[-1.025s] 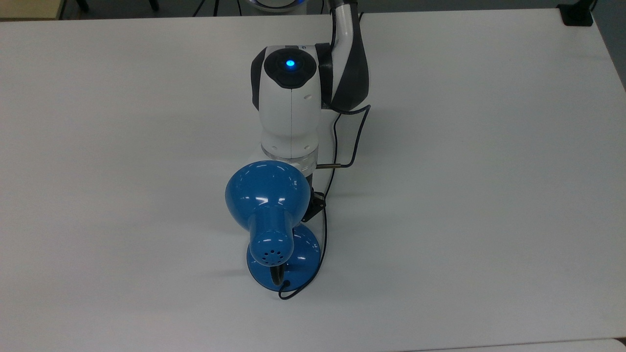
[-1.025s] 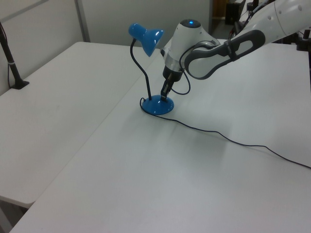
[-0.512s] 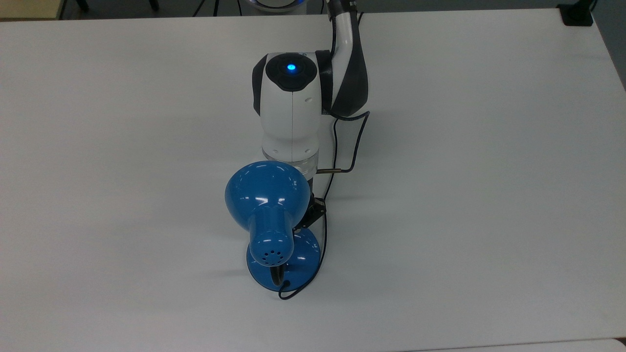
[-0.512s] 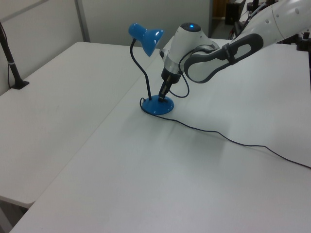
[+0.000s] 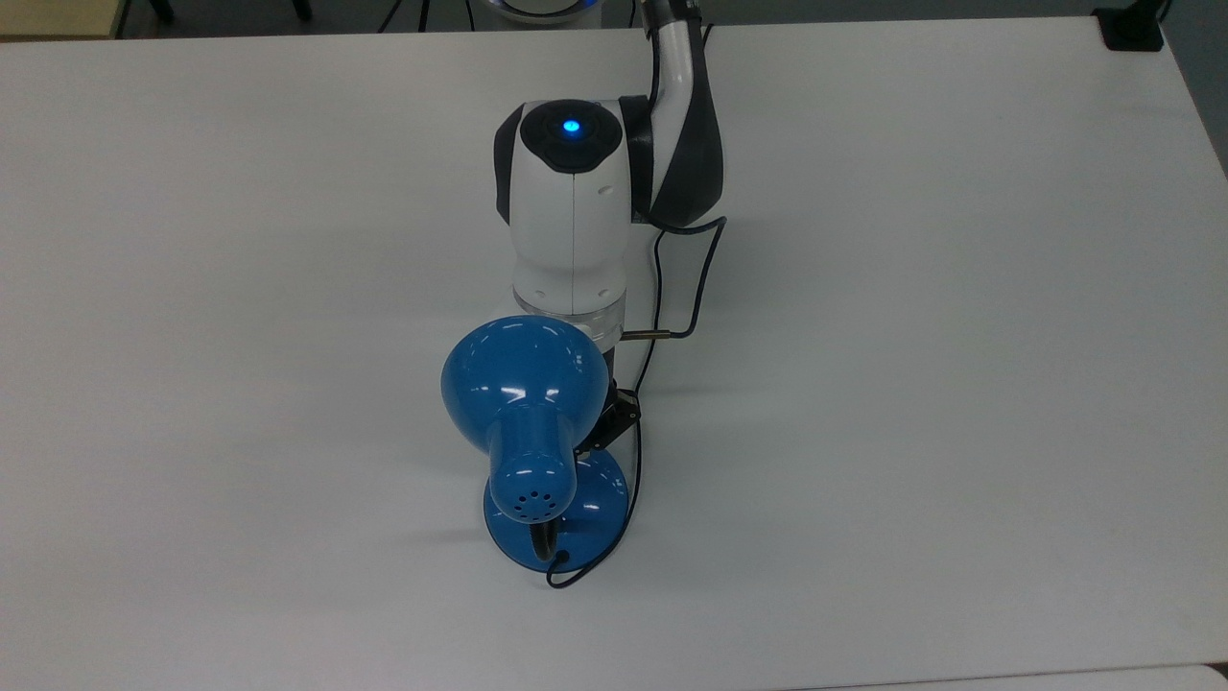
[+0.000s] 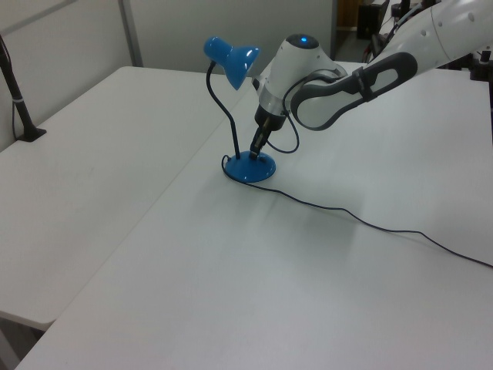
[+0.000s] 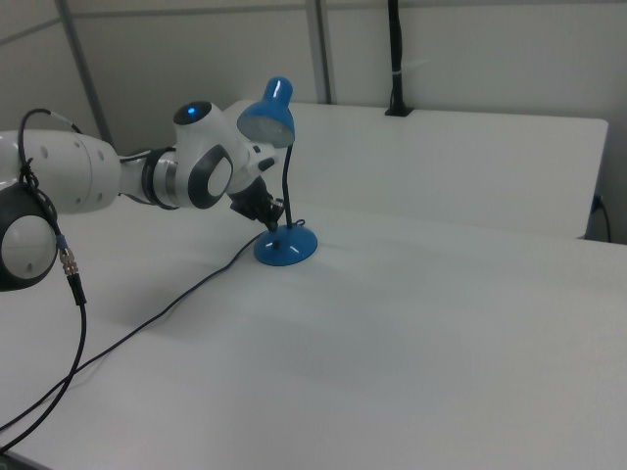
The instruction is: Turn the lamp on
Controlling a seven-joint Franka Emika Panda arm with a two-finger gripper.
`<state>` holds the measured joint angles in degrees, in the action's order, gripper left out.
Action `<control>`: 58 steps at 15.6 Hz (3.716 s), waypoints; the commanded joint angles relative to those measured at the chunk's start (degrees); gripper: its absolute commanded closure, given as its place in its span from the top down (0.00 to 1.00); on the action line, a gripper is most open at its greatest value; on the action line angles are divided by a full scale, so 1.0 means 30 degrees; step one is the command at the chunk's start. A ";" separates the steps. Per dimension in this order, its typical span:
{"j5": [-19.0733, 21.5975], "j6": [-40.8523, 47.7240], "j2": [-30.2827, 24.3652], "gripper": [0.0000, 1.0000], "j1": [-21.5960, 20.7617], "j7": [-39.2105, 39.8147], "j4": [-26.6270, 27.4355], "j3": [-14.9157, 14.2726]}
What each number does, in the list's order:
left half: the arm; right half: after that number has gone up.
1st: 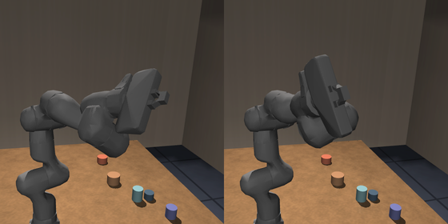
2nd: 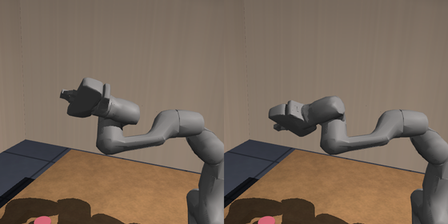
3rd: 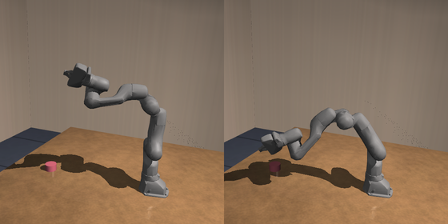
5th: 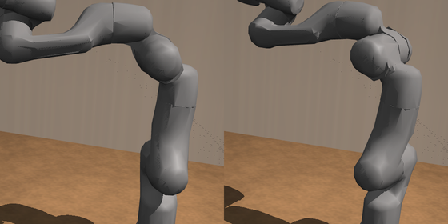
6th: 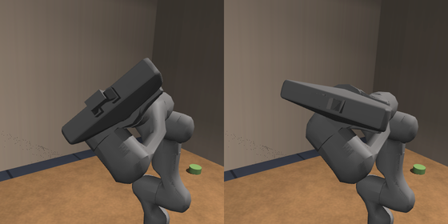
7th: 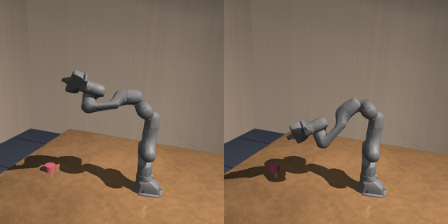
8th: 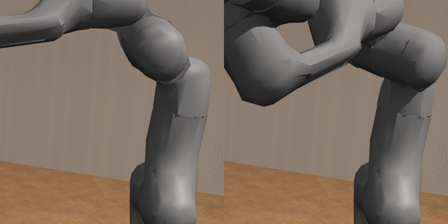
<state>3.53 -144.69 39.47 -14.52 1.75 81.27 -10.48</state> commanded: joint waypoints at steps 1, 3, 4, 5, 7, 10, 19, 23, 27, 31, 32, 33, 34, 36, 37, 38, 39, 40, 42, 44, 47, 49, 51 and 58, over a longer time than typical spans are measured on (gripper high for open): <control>0.0201 0.0183 -0.1056 0.00 -0.0198 -0.0204 0.0301 -0.0286; 0.0142 0.0359 -0.1087 0.00 -0.0257 -0.0146 0.0594 -0.0315; 0.0055 0.0360 -0.1058 0.00 -0.0257 -0.0145 0.0683 -0.0316; 0.0054 0.0360 -0.1029 0.00 -0.0228 -0.0116 0.0742 -0.0287; 0.0025 0.0389 -0.1029 0.00 -0.0082 -0.0087 0.1005 -0.0286; -0.0004 0.0651 -0.1058 0.00 0.0035 0.0437 0.1443 -0.0315; 0.0259 0.2470 -0.1175 0.00 0.0154 0.1496 0.1240 -0.0462; 0.0376 0.2353 -0.1117 0.00 0.0036 0.1320 0.1211 -0.0462; 0.0406 0.1769 -0.0970 0.00 -0.0023 0.0998 0.0859 -0.0433; 0.0406 0.1591 -0.0707 0.00 -0.0081 0.0763 0.0830 -0.0404; 0.0377 0.1185 -0.0677 0.00 -0.0081 0.0647 0.0859 -0.0375; 0.0376 0.0688 -0.0590 0.00 -0.0197 0.0530 0.0859 -0.0345; 0.0376 0.0625 -0.0328 0.00 -0.0314 0.0500 0.0830 -0.0374; 0.0347 0.0624 -0.0296 0.00 -0.0287 0.0529 0.0830 -0.0345; 0.0347 0.0624 -0.0296 0.00 -0.0286 0.0529 0.0830 -0.0374; 0.0347 0.0624 -0.0296 0.00 -0.0286 0.0529 0.0830 -0.0345; 0.0347 0.0624 -0.0267 0.00 -0.0315 0.0529 0.0830 -0.0345; 0.0347 0.0595 -0.0238 0.00 -0.0316 0.0529 0.0830 -0.0345; 0.0347 0.0595 -0.0238 0.00 -0.0286 0.0529 0.0830 -0.0345; 0.0347 0.0624 -0.0209 0.00 -0.0286 0.0558 0.0830 -0.0345; 0.0347 0.0624 0.0055 0.00 -0.0257 0.0558 0.0830 -0.0374; 0.0347 0.0595 0.0026 0.00 -0.0286 0.0529 0.0830 -0.0345; 0.0405 0.0653 -0.0381 0.00 -0.0316 0.0557 0.0830 -0.0345; 0.0376 0.3172 -0.2786 0.00 -0.0110 0.0675 0.1474 -0.0374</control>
<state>3.81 -137.13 33.37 -14.27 3.98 82.98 -11.20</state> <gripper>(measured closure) 0.991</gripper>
